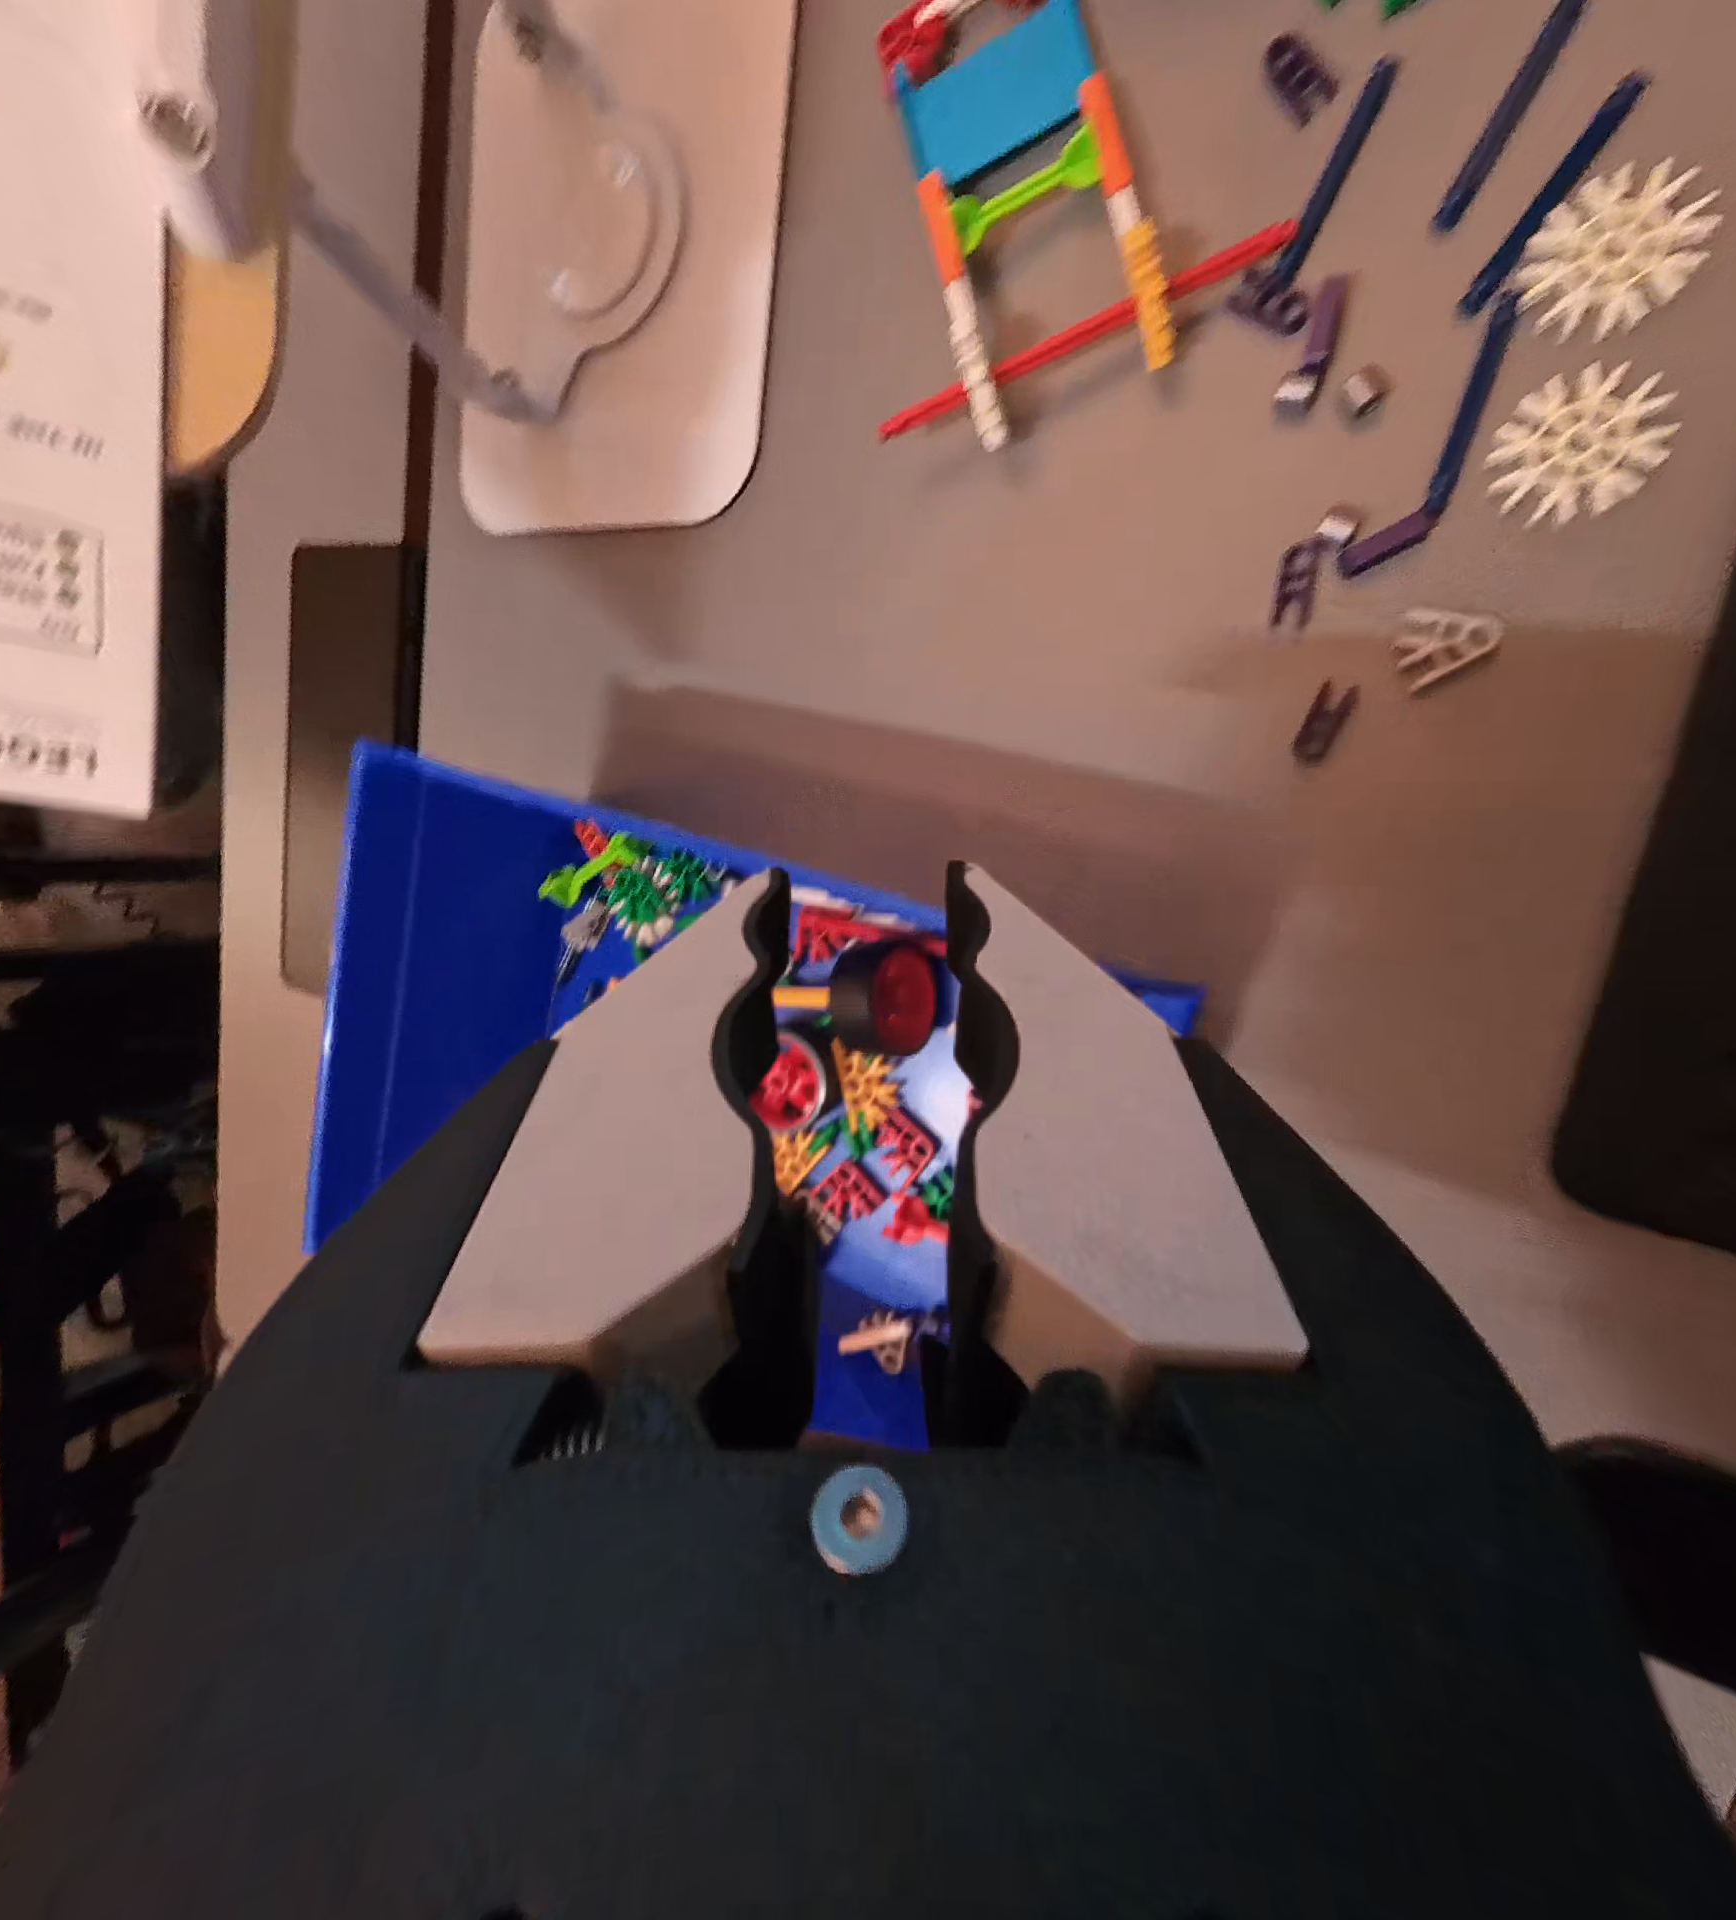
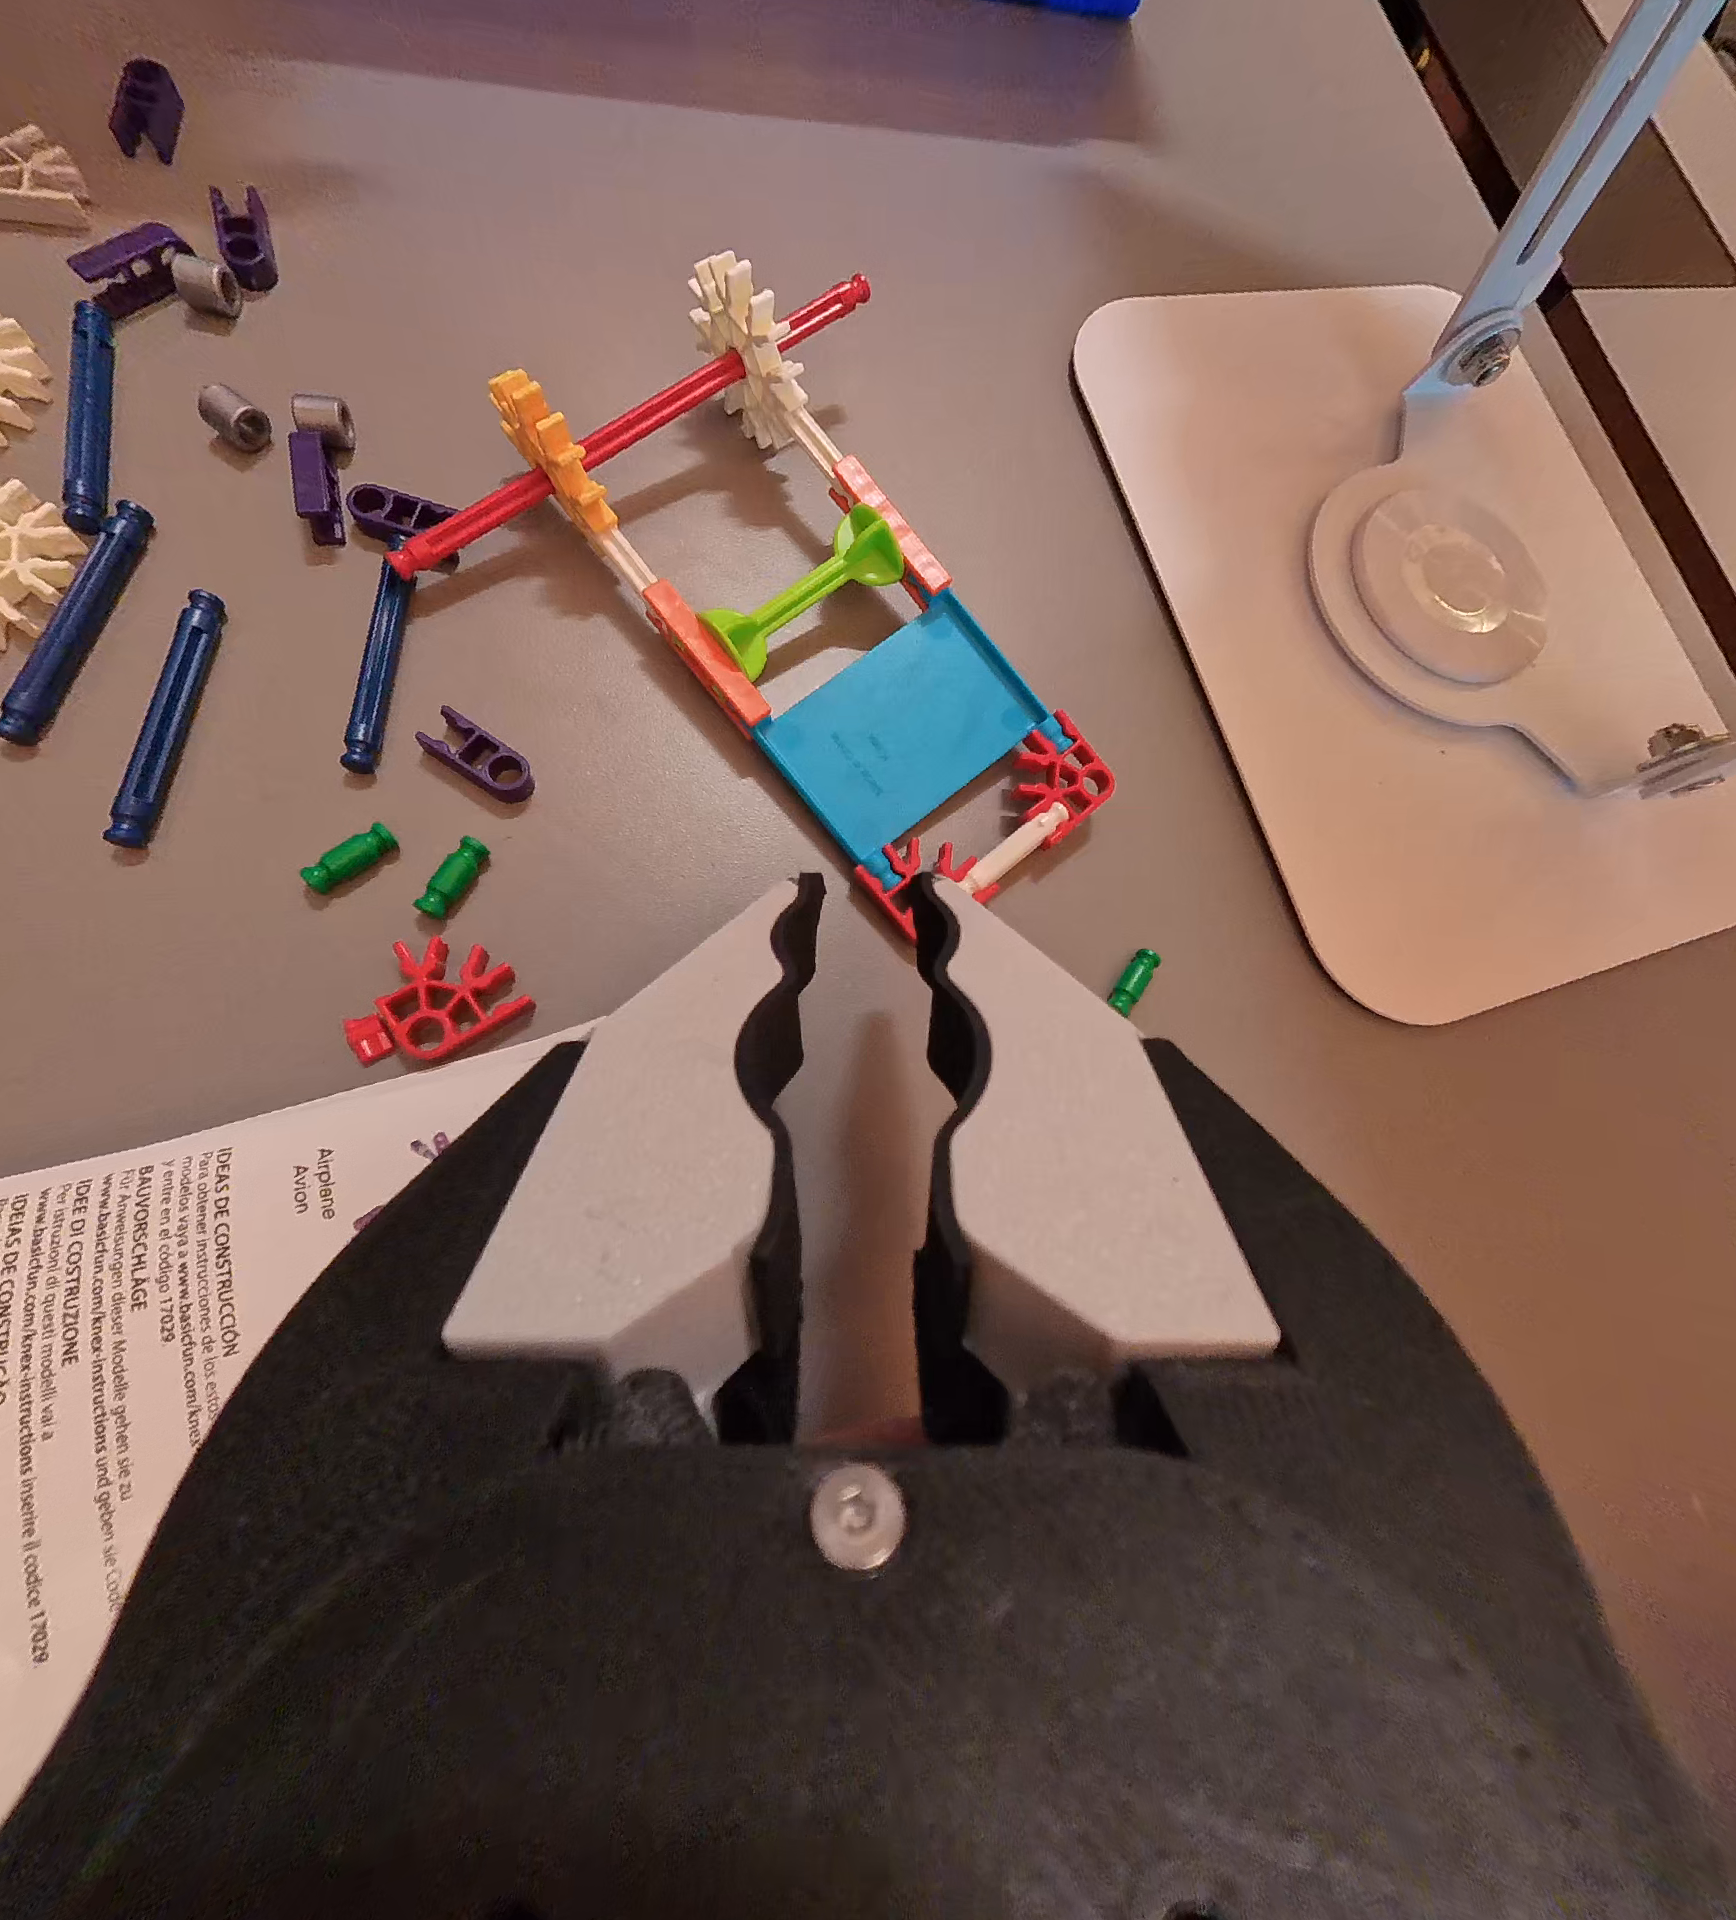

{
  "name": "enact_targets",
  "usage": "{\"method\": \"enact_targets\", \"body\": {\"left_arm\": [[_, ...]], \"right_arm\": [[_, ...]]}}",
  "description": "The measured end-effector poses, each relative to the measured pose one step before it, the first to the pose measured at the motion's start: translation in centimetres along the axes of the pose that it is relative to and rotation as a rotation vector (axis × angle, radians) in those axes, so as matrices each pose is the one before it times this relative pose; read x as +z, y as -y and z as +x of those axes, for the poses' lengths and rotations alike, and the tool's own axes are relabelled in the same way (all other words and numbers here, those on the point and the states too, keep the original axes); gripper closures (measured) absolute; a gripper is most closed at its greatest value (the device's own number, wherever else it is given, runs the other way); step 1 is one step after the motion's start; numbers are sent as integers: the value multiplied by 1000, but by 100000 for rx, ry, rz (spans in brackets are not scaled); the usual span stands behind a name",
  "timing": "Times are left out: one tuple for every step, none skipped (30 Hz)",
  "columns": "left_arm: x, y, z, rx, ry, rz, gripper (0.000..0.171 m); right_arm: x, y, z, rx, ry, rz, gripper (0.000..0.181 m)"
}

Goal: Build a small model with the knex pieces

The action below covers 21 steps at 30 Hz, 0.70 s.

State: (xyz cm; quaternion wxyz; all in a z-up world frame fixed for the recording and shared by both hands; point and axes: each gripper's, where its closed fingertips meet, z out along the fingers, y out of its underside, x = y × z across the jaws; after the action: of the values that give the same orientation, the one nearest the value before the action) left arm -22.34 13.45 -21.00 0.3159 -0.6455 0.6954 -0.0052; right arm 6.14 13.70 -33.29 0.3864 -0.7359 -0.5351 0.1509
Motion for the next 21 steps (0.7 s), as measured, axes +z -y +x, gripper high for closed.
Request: {"method": "enact_targets", "body": {"left_arm": [[-238, -894, -661, -1299, 2081, -1531, 144], [-152, -852, -618, -1528, 1710, -1136, 144], [-86, -815, -404, -1657, 358, -958, 144], [-30, -818, -375, -1383, 374, -1108, 144], [1, -762, -471, -1217, 1110, -1065, 144], [34, -708, -372, -1467, 518, -983, 144], [69, -628, -226, -1197, -298, -758, 144], [77, -588, -259, -914, 75, -750, 145], [101, -573, -285, -1016, 243, -967, 145], [121, -561, -164, -818, -420, -1101, 145], [141, -579, -111, -260, -668, -1326, 145], [172, -632, -246, -87, 109, -1553, 146], [191, -629, -261, -650, -14, -1557, 147], [183, -588, -73, -929, -1342, -1330, 147], [179, -535, -25, -575, -1511, -1109, 147], [186, -518, -116, -418, -834, -1260, 147], [218, -460, -3, -562, -1402, -1236, 147], [203, -296, 77, -423, -1561, -508, 147], [248, -298, 165, -531, -1945, -806, 146], [306, -390, 324, -91, -2701, -1577, 145], [348, -290, 222, 1086, -1616, -1148, 145]], "right_arm": [[52, -31, 0, 121, 9, -86, 165], [41, -39, -15, 120, 80, -85, 165], [52, -52, -19, 130, 130, -181, 165], [55, -50, -9, 41, 72, -220, 165], [33, -49, -9, 4, 35, -149, 165], [36, -28, -9, 77, 76, -63, 165], [22, -32, 14, 98, 29, -51, 165], [15, -53, 18, 92, -44, -93, 165], [9, -53, 29, 148, 22, -116, 165], [4, -55, 14, 148, 65, -122, 165], [9, -45, 14, 54, 18, -91, 165], [1, -33, 1, 42, 65, -47, 165], [25, -24, -15, 80, 161, -40, 165], [14, -33, -30, 25, 167, -82, 165], [24, -41, -26, -47, 131, -134, 165], [28, -24, -16, -41, 110, -123, 165], [42, -37, -26, 45, 111, -117, 165], [35, -52, -8, 112, 135, -144, 165], [45, -58, -1, 150, 116, -150, 165], [47, -70, 0, 189, 104, -136, 165], [57, -77, -2, 237, 152, -147, 165]]}}
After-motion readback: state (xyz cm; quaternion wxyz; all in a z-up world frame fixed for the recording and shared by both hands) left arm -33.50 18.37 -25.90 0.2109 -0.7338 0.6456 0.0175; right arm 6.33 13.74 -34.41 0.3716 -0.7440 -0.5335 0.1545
